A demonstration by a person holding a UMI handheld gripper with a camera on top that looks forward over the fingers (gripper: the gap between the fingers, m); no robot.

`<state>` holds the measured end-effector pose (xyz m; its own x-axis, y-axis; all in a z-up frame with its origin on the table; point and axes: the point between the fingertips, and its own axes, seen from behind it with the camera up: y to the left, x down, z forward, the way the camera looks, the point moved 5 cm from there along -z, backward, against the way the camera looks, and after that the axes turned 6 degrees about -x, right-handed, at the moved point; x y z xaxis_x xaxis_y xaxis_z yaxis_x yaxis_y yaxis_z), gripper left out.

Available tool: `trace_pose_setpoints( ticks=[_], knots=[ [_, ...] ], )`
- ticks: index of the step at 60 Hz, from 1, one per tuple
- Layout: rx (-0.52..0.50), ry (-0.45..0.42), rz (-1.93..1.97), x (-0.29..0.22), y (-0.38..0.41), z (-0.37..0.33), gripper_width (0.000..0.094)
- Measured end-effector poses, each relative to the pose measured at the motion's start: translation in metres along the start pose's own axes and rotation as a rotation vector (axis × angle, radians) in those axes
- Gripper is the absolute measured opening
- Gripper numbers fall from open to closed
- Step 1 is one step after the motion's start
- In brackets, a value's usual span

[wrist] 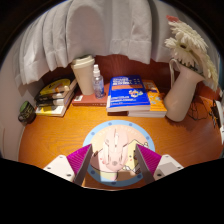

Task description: Arrange mouse

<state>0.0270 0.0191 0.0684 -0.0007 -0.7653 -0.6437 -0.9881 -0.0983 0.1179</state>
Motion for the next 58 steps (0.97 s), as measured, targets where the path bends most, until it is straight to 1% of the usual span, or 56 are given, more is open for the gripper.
trace_pose_setpoints(
  ticks=[11, 19, 27, 34, 38, 58],
  knots=[
    [0.035, -0.12, 0.015, 0.005, 0.03, -0.11, 0.0863],
    [0.045, -0.203, 0.016, 0.023, 0.057, -0.186, 0.0862],
    [0.05, -0.245, 0.005, 0.044, 0.079, -0.239, 0.0863],
    [0.052, -0.275, 0.003, 0.059, 0.096, -0.271, 0.086],
    [0.047, -0.275, -0.009, 0.067, 0.105, -0.282, 0.0861],
    [0.022, -0.282, -0.035, 0.088, 0.132, -0.308, 0.086]
  ],
)
